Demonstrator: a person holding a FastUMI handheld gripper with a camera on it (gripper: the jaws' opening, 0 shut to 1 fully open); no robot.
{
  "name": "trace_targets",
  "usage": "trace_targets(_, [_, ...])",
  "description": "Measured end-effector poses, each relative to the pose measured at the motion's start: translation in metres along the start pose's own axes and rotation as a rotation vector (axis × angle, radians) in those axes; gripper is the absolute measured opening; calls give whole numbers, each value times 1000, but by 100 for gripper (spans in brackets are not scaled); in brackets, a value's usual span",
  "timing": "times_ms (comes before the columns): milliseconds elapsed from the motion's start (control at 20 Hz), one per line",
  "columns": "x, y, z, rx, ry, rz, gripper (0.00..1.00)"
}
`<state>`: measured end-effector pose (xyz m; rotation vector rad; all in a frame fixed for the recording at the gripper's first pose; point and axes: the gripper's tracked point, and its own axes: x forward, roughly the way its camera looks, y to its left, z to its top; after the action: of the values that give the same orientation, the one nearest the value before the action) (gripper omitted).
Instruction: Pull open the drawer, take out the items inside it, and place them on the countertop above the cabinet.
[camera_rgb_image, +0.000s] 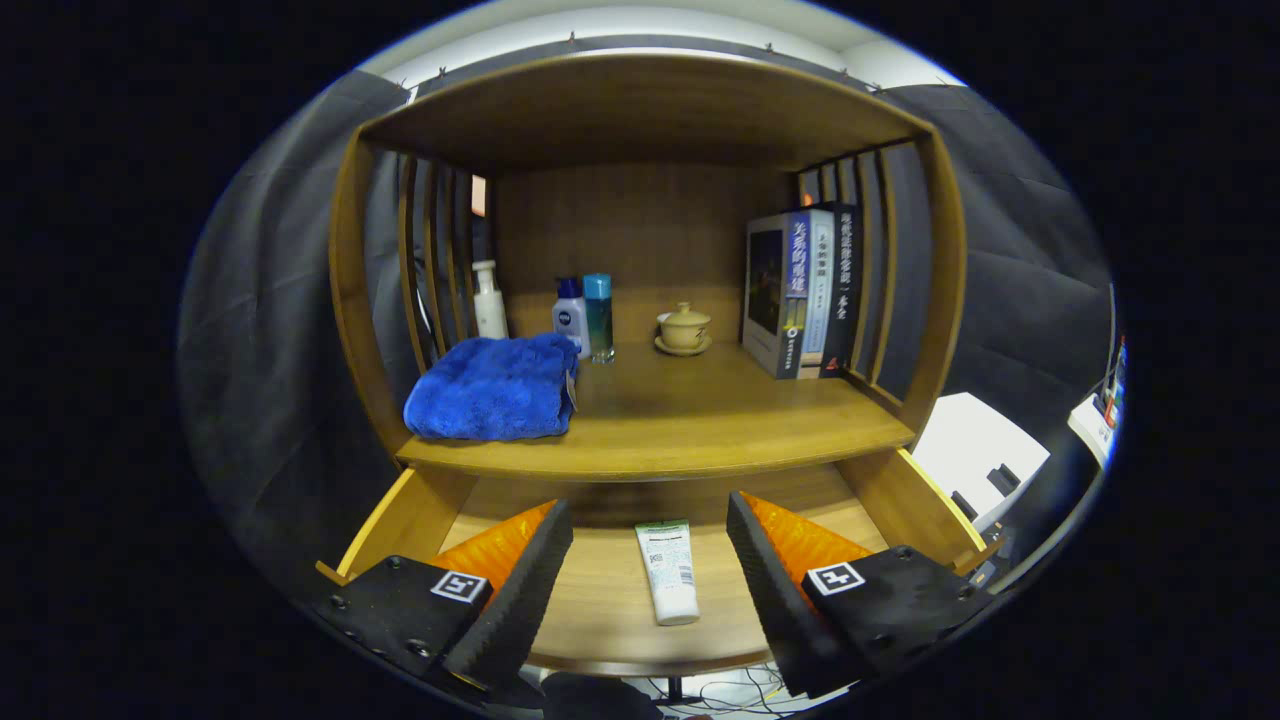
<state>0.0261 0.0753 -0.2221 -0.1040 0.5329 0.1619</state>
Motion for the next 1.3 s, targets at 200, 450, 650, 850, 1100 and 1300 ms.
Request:
trace_targets(200, [40,3,-22,-46,196,24,100])
trace_targets(450, [68,0,-44,-101,395,30,100])
trace_targets(650, [81,-4,-62,-138,504,24,100])
trace_targets(850, [88,-10,-84,-175,609,23,100])
trace_targets(1100, [95,-21,-104,-162,719,8,99])
trace_targets(1300, [101,-28,-120,-164,786,-11,94])
